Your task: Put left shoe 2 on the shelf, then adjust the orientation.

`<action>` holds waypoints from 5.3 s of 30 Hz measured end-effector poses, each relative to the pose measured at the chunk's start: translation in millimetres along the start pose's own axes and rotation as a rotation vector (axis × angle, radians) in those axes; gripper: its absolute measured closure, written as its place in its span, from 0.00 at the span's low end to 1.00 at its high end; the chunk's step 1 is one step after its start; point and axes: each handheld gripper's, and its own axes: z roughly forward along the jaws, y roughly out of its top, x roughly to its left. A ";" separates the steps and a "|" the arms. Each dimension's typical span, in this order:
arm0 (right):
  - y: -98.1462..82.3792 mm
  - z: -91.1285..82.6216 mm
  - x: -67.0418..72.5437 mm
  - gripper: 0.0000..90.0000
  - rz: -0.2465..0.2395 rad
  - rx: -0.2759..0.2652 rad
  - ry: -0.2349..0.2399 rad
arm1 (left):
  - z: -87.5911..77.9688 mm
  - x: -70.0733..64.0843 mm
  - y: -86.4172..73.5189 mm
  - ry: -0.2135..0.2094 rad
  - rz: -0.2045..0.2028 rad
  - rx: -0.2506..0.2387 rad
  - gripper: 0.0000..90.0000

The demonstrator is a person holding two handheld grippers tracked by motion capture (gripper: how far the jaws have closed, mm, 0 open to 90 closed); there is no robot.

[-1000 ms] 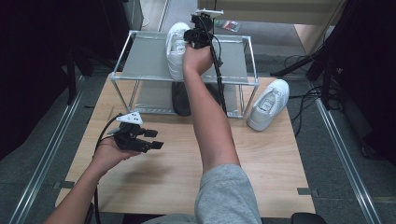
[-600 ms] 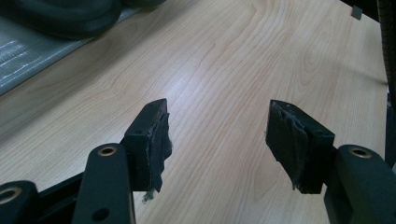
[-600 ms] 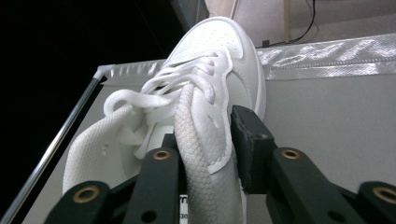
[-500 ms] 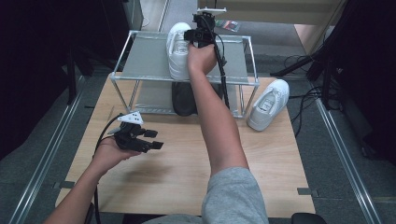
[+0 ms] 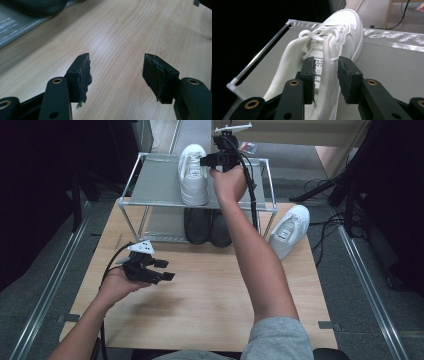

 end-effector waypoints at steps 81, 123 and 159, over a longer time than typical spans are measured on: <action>-236.0 -110.8 -90.8 0.61 -0.159 0.047 0.285 | 5.4 -4.8 -3.0 0.023 -0.010 0.026 0.41; -213.9 -99.8 -213.5 0.61 -0.144 0.215 0.008 | -1.8 -13.3 -17.9 0.046 -0.039 0.038 0.41; -217.6 -79.2 -198.4 0.82 -0.276 0.370 0.086 | -10.6 -10.7 -25.2 0.055 -0.070 0.019 0.41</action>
